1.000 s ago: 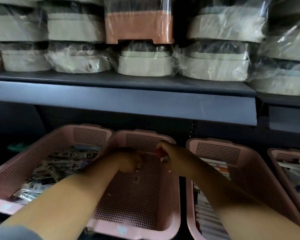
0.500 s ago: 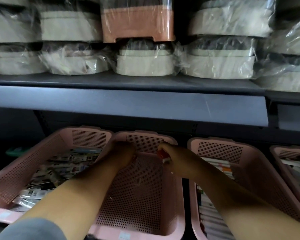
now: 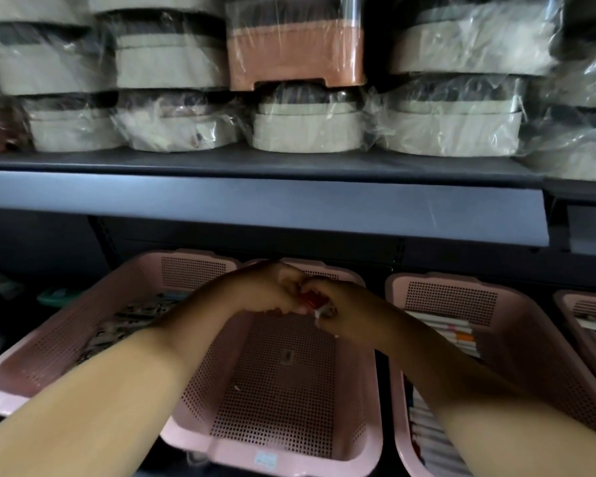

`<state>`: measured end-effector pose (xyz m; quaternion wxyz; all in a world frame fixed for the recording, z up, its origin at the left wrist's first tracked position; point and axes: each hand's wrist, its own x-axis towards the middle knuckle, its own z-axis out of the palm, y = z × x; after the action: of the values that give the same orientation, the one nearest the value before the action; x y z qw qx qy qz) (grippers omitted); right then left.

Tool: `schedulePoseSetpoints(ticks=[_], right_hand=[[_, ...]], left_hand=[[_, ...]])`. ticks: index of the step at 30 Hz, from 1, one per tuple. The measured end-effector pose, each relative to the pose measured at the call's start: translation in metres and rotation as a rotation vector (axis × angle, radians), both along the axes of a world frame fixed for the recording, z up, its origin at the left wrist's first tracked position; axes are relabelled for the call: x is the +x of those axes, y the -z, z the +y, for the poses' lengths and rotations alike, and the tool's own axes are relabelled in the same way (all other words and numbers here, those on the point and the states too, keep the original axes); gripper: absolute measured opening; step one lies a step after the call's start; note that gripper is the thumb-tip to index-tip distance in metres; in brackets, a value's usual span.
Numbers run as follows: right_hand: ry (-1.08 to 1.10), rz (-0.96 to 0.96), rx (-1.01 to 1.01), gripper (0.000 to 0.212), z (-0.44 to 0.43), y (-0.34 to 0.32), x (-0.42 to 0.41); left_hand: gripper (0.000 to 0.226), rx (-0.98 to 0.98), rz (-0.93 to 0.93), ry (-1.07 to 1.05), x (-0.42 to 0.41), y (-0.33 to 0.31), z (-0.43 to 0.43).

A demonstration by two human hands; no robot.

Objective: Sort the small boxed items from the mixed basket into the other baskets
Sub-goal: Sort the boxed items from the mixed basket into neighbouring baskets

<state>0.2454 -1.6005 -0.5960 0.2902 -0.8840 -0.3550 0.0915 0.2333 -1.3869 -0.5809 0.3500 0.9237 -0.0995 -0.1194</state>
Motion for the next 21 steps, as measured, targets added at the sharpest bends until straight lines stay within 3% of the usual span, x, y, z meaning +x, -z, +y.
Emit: schedulePoseSetpoints(ticks=[7, 12, 15, 21], right_hand=[[-0.053, -0.030, 0.071, 0.058, 0.007, 0.004, -0.013], [0.008, -0.053, -0.001, 0.056, -0.008, 0.004, -0.010], [0.011, -0.064, -0.037, 0.052, -0.017, 0.004, -0.011], [0.020, -0.067, -0.056, 0.044, -0.023, 0.009, -0.010]], left_hand=[[0.024, 0.058, -0.074, -0.096, -0.023, 0.005, 0.012], [0.013, 0.359, -0.067, -0.103, -0.035, 0.018, 0.016], [0.028, 0.550, -0.083, -0.059, -0.037, 0.033, 0.010], [0.012, 0.604, 0.024, -0.038, -0.035, 0.056, 0.005]])
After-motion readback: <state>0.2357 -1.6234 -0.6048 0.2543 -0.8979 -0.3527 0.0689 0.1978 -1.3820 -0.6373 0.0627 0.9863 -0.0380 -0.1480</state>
